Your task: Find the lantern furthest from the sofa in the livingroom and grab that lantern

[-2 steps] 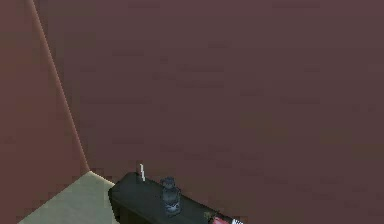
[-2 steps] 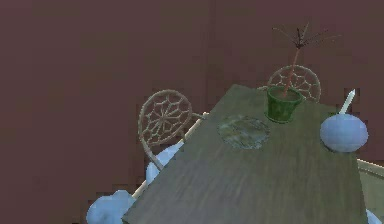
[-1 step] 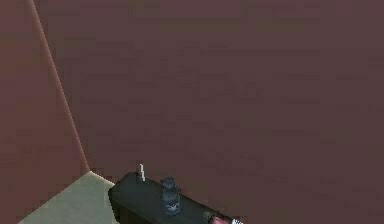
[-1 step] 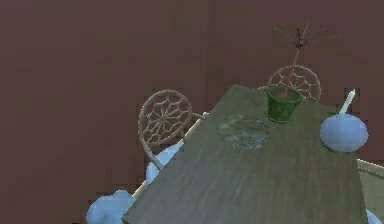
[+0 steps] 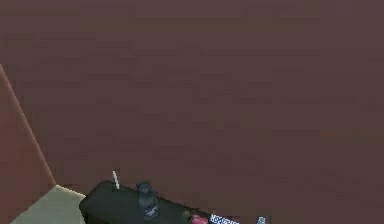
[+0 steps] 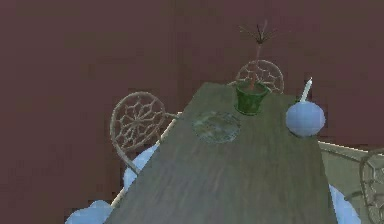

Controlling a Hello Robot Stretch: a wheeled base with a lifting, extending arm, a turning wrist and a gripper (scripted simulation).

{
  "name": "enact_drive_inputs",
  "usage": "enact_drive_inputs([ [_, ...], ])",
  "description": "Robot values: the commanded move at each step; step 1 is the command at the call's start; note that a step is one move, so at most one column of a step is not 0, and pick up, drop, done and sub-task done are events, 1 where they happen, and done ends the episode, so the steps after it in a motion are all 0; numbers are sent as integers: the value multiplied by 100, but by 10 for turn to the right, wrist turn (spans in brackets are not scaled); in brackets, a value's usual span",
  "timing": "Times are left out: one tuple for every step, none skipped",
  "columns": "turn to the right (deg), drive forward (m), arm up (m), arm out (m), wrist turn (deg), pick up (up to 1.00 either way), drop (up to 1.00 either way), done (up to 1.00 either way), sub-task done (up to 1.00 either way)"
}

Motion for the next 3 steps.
enact_drive_inputs([
  [0,30,0,0,0,0,0,0,0],
  [-450,0,0,0,0,0,0,0,0],
  [-450,0,0,0,0,0,0,0,0],
])
